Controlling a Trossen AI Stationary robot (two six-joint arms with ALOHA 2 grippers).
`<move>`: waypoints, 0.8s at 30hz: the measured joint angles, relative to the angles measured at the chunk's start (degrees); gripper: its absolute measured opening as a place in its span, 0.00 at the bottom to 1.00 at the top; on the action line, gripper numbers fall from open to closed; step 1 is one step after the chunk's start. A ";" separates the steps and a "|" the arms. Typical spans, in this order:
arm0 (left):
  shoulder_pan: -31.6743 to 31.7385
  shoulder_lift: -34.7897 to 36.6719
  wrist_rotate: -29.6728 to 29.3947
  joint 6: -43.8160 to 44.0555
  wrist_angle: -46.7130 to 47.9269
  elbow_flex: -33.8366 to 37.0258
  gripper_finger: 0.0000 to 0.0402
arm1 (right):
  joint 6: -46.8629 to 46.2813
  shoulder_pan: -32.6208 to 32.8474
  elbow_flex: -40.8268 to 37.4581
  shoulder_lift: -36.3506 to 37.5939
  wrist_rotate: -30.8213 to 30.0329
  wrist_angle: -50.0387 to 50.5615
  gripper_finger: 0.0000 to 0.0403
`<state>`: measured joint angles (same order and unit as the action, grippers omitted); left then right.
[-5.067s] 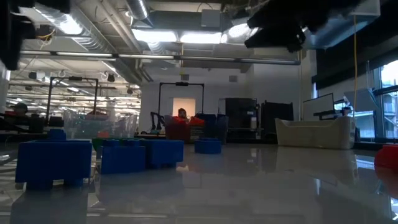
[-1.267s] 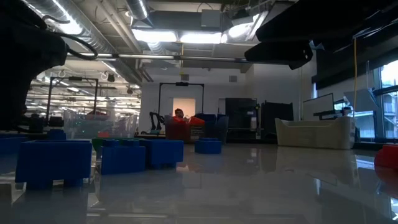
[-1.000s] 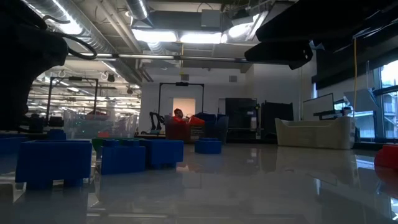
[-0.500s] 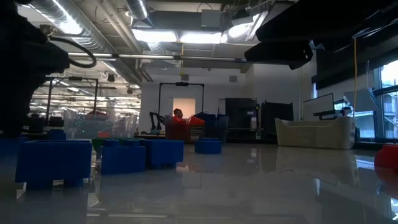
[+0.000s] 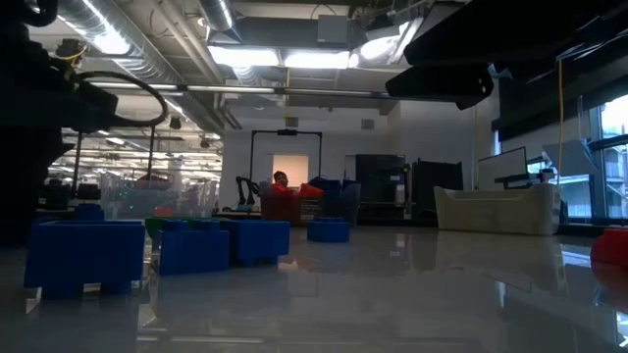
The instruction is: Sort blocks by size
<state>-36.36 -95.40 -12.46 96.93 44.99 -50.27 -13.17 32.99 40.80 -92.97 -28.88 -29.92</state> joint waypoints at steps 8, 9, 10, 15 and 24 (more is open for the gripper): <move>0.11 -0.29 -1.84 -17.27 -1.11 -0.01 0.36 | 0.00 0.00 0.00 0.00 0.00 0.13 0.62; 0.11 -0.31 -2.14 -21.40 -1.20 0.04 0.33 | 0.00 0.00 0.00 0.00 0.00 0.14 0.62; 0.12 -0.33 -2.31 -25.61 -1.26 0.03 0.31 | 0.00 0.00 0.00 0.00 0.00 0.14 0.62; 1.18 -0.39 -3.85 -41.13 -0.85 -0.54 0.31 | 0.04 0.00 0.00 0.00 0.00 0.16 0.62; 10.66 3.45 -8.00 -57.91 1.39 -4.38 0.32 | 1.51 -0.01 0.00 0.00 -0.02 0.22 0.62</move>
<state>-25.71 -91.95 -20.46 39.02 46.38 -54.65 -11.66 32.98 40.80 -92.97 -28.91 -29.70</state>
